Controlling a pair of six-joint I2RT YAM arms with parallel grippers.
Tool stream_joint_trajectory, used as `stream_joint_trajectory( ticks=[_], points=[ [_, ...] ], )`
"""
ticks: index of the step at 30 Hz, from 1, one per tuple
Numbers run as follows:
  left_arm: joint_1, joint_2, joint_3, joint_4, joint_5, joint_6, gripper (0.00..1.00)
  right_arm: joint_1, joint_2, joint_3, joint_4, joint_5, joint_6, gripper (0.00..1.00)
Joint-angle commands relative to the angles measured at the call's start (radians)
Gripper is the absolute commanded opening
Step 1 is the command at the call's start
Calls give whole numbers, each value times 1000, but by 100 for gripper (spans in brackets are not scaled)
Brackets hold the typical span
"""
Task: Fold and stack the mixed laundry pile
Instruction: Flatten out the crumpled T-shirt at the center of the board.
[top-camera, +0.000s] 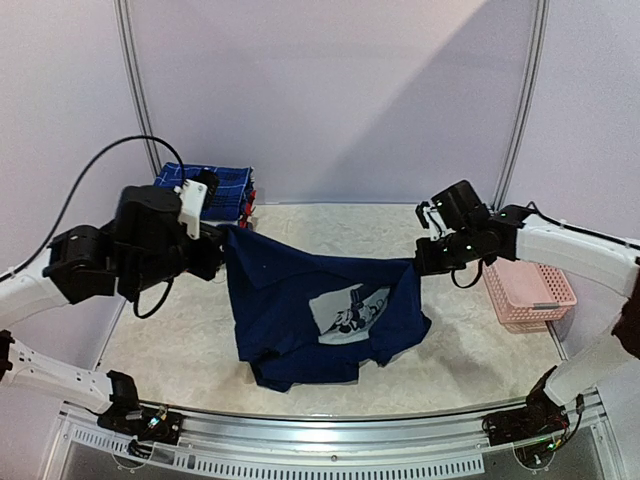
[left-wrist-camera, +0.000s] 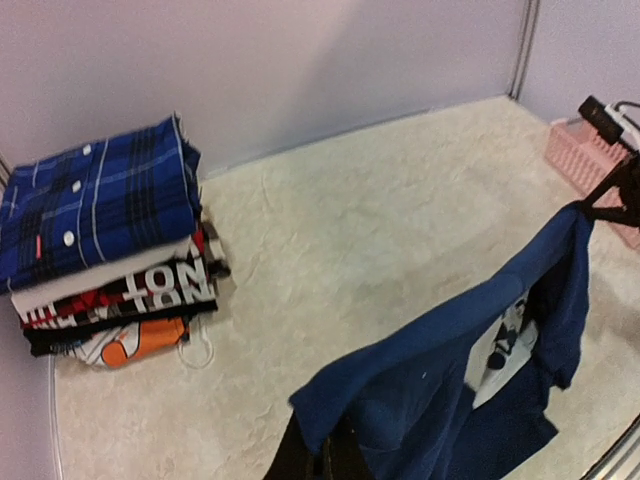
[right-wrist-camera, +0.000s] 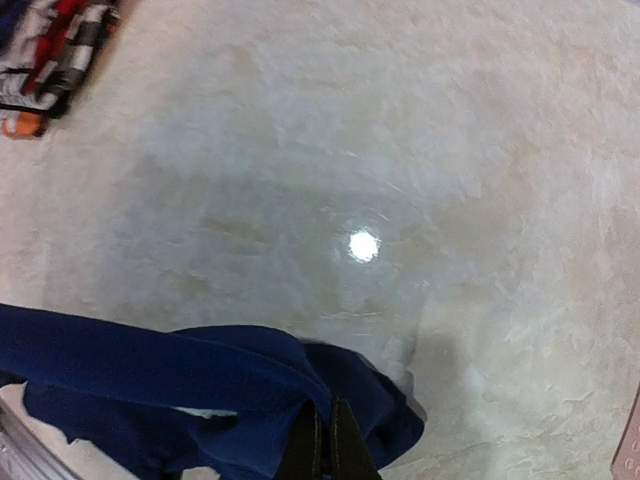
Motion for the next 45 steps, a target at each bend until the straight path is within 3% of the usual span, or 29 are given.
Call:
stream_joint_trajectory(
  ticks=[1, 7, 11, 16, 19, 25, 30, 39, 45],
  points=[
    [108, 40, -104, 46, 100, -57, 0, -45, 164, 32, 8, 78, 19, 0],
    [208, 126, -203, 142, 194, -77, 0, -70, 324, 136, -18, 101, 3, 10],
    [257, 162, -242, 189, 202, -84, 0, -69, 389, 228, -94, 158, -5, 32],
    [312, 202, -280, 243, 248, -84, 0, -3, 336, 251, -142, 229, -24, 51],
    [331, 223, -294, 265, 260, -80, 0, 82, 287, 242, -171, 303, -26, 55],
    [353, 238, -327, 305, 267, -75, 0, 334, 217, 197, -177, 376, -38, 55],
    [363, 239, -348, 321, 275, -79, 0, 485, 273, 195, -178, 375, -31, 52],
    [368, 241, -369, 337, 292, -83, 0, 522, 422, 188, -151, 335, 33, 39],
    [372, 246, -381, 347, 295, -86, 0, 523, 451, 185, -148, 327, 36, 36]
  ],
)
